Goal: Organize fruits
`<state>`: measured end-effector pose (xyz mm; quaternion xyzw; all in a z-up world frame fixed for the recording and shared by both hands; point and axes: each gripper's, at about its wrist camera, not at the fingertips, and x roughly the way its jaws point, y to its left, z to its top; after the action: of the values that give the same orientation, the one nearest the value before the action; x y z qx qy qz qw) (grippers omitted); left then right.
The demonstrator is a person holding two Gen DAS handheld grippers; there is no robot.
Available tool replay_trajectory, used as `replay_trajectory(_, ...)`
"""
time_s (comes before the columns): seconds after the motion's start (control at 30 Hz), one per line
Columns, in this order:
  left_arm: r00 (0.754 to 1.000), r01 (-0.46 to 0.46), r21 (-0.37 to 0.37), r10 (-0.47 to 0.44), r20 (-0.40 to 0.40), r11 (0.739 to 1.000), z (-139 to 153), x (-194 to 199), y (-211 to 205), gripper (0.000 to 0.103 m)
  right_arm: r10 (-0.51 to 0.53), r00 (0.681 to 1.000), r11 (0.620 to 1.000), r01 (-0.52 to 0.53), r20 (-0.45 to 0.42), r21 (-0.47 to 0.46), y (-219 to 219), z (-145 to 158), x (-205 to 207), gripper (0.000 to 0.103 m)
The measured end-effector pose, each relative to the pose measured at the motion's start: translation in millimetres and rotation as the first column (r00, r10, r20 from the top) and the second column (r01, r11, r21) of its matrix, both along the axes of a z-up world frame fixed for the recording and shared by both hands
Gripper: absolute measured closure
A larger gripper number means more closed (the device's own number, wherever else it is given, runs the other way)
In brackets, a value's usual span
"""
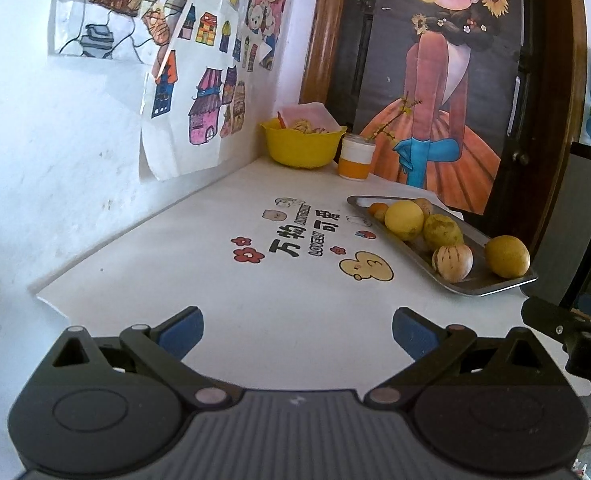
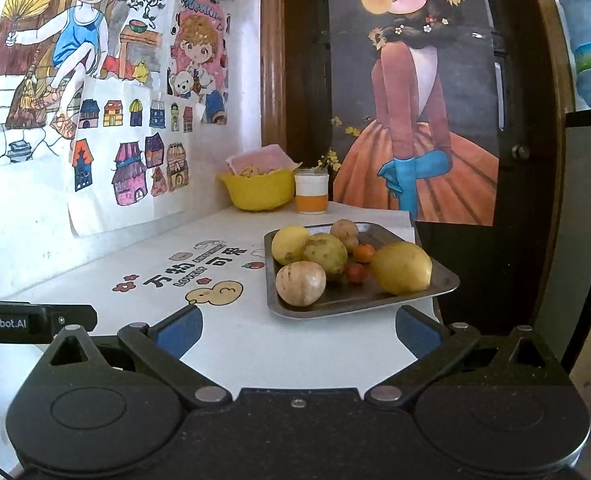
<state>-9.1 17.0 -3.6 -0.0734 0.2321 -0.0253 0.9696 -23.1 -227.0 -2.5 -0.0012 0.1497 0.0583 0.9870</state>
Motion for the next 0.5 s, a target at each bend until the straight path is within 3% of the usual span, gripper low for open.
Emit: replay_trajectory(0.5,1.0,-0.006,0.006,0.006,0.009,1.0,-9.3,-4.6,-0.7,0.0,0.0,1.0,1.0,0.0,-0.006,-0.014,1.4,-12.2,3.0,0.001)
